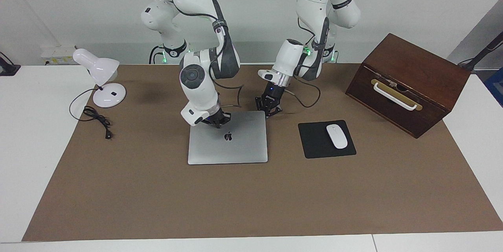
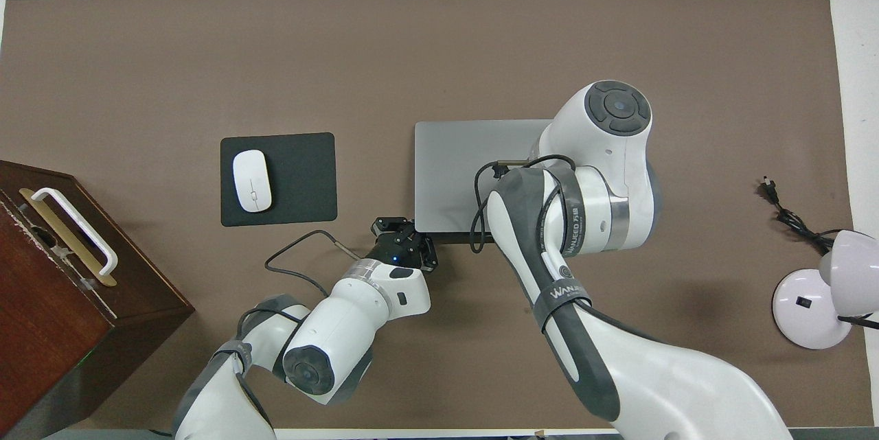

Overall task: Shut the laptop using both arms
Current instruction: 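Press the lowered screen flat onto the base with the right gripper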

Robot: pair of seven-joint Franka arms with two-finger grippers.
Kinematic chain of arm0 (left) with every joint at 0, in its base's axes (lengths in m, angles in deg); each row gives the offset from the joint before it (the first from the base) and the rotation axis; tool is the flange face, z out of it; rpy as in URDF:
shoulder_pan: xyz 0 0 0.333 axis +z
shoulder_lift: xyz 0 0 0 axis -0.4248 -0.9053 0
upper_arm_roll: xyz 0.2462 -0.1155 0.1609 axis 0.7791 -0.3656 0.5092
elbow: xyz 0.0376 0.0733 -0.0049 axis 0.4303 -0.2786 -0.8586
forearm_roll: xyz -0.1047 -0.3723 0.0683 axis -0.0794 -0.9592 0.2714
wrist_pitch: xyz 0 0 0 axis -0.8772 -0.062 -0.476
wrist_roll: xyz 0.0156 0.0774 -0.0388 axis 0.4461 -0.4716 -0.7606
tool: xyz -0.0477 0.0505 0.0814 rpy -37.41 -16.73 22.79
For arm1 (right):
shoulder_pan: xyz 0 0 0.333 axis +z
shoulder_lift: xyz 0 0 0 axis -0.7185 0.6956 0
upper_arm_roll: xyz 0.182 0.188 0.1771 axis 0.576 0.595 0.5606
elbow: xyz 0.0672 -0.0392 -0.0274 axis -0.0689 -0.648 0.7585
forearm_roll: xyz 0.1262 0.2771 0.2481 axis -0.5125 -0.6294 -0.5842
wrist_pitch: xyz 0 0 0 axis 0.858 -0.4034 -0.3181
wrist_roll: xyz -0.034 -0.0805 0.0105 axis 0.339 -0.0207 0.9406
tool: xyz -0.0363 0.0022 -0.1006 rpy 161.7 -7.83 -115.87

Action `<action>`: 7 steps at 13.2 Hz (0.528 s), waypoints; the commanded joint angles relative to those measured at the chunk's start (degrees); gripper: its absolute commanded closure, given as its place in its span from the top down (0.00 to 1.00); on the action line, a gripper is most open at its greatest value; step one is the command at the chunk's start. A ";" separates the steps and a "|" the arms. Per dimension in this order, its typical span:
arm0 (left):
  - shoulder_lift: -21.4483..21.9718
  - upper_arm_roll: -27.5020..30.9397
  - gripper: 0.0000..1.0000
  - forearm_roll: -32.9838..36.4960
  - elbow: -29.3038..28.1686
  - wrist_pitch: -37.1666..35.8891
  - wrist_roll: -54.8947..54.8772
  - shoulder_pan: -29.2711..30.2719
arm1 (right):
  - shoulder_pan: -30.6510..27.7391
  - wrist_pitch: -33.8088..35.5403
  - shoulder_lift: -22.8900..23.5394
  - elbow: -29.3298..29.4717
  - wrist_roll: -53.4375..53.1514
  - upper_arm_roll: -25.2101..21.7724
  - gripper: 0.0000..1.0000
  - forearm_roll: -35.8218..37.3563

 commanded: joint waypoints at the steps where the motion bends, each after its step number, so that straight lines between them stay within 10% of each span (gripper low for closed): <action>1: -1.86 0.28 0.00 -0.65 -3.04 -1.98 -0.09 -1.94 | 0.68 -1.52 -1.55 -2.15 1.51 -0.03 0.00 -1.80; 7: -1.95 0.28 0.00 -0.65 -3.04 -1.98 0.00 -1.94 | 0.33 1.45 -1.81 0.12 1.51 -0.29 0.00 -1.80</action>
